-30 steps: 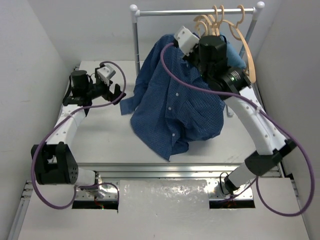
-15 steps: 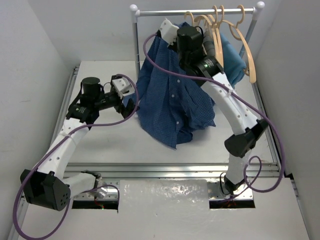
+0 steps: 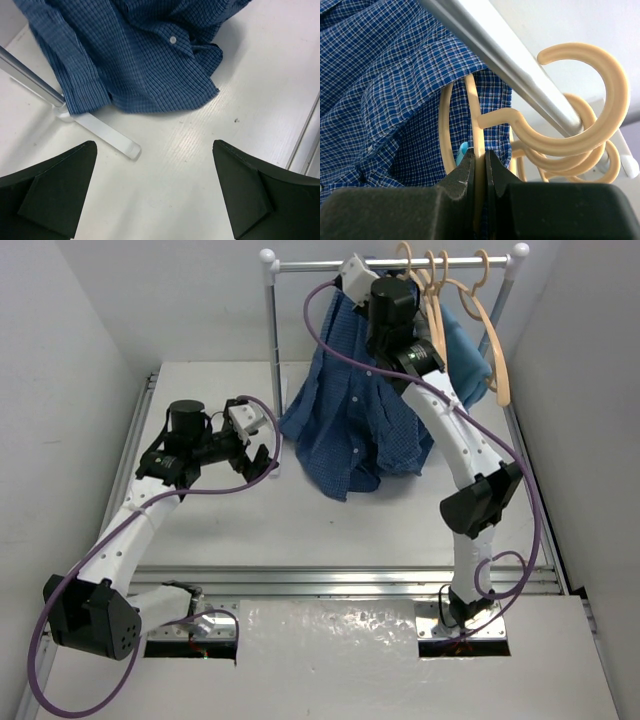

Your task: Place the shirt on the hanger

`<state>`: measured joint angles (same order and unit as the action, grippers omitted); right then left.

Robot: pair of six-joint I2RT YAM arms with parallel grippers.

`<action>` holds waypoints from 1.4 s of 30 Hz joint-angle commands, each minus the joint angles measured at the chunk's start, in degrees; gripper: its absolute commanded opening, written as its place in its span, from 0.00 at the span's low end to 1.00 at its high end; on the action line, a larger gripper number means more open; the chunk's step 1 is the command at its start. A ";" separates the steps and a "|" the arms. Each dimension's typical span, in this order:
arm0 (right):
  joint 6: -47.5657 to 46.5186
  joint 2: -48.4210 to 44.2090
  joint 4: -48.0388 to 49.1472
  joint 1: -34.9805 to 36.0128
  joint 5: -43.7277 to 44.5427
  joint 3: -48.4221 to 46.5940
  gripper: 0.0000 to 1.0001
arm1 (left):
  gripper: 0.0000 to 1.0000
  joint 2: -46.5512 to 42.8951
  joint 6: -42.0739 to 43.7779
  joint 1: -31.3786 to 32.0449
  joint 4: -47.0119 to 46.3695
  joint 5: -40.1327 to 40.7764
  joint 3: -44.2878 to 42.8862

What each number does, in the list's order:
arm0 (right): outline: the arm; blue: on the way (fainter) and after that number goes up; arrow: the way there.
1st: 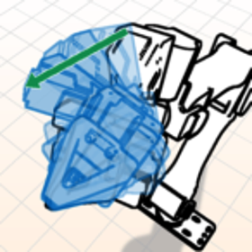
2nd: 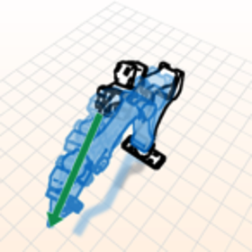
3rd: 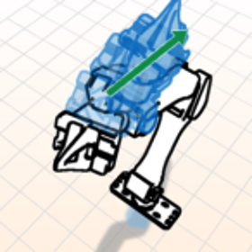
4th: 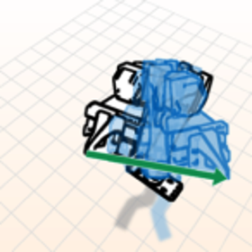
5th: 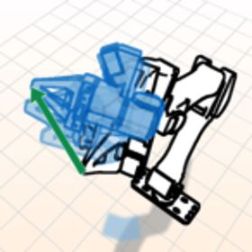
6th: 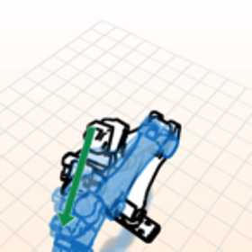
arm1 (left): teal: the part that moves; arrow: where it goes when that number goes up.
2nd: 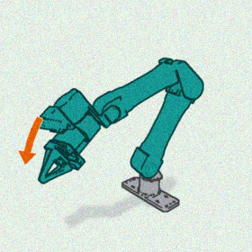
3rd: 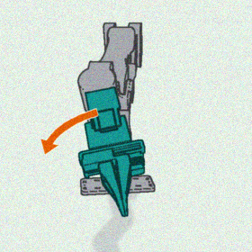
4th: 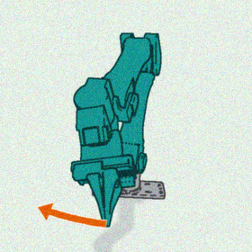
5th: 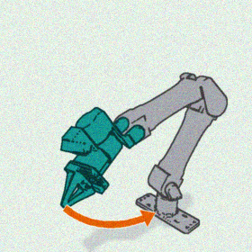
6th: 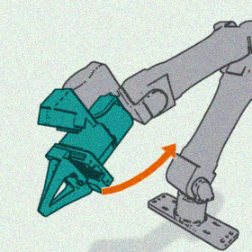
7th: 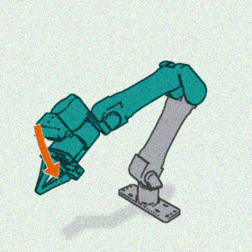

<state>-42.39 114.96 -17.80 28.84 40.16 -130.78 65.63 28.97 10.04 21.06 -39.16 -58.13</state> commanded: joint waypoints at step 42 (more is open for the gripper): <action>4.06 -14.31 5.42 10.44 5.81 19.76 0.75 | 0.99 0.91 -0.14 -0.38 4.43 -0.75 -4.45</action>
<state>-40.10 107.09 -13.98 39.00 42.33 -113.27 67.31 29.69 10.04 25.91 -38.89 -59.81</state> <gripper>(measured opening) 0.729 0.993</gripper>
